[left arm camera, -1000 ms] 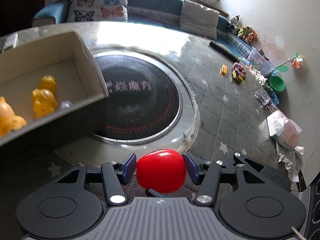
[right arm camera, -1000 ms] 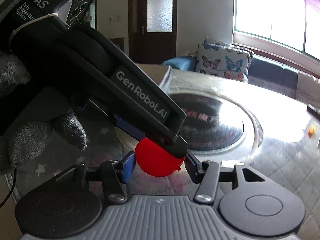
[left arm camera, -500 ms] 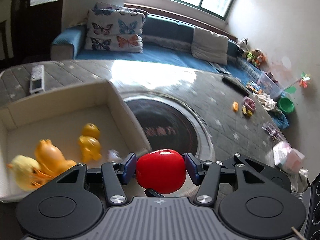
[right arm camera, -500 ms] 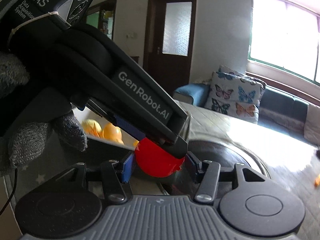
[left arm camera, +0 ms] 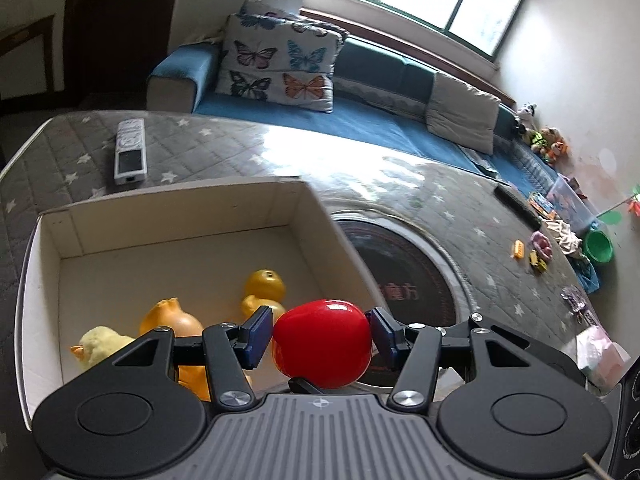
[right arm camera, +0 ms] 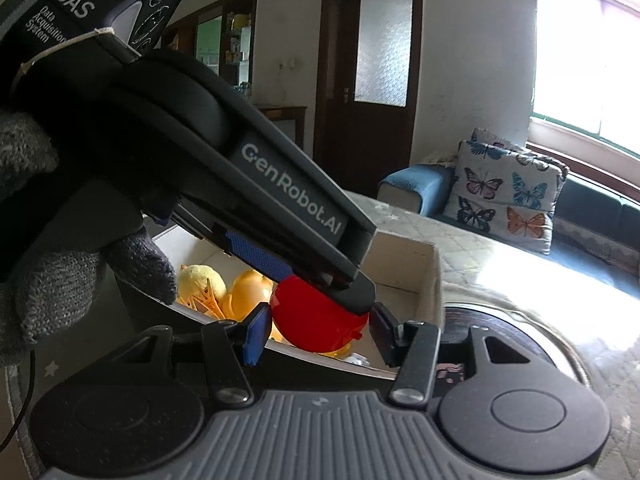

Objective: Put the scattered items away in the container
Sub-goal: 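Carry the red ball into the box and open the left gripper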

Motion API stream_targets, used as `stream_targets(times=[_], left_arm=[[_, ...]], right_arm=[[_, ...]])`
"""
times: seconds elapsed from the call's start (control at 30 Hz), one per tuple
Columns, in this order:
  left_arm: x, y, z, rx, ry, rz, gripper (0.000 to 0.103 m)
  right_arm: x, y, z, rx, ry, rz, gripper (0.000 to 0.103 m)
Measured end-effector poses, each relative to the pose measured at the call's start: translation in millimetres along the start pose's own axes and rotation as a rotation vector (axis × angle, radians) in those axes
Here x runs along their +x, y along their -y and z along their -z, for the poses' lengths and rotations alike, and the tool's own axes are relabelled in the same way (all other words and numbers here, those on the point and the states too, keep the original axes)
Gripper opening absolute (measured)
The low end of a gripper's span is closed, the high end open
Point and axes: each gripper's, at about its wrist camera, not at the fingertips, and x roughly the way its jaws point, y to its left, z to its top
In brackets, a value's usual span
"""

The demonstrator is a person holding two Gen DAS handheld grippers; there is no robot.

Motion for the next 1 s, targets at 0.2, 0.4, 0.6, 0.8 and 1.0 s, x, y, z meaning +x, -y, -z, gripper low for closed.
stream_targets(times=[0.2,0.4,0.6,0.8,1.0], left_arm=[[5.4,-20.7,0.2,-0.048,-0.004,-0.005,0.057],[6.7,-36.2,-1.2,-0.094,0.011,-0.023,0.057],[3.4,-47.3,-0.8,-0.126,0.027,-0.039,0.057],[4.6,-41.9,0.4,-0.115,0.016,-0.016,0.052],[-3.0,-43.3,1.5,-0.128,0.036,-0.025,0.052]], right_arm=[[21.0,3.9,0.2,0.006,-0.022,-0.03,0.054],[38.3,2.6,2.2,0.008,-0.041,-0.037,0.053],[47.6,3.4,4.9,0.022,-0.053,-0.036,0.053],[43.7,0.6,5.7,0.033,-0.043,-0.036,0.055],[40.0,1.9,7.2,0.038,-0.041,-0.026,0.055]])
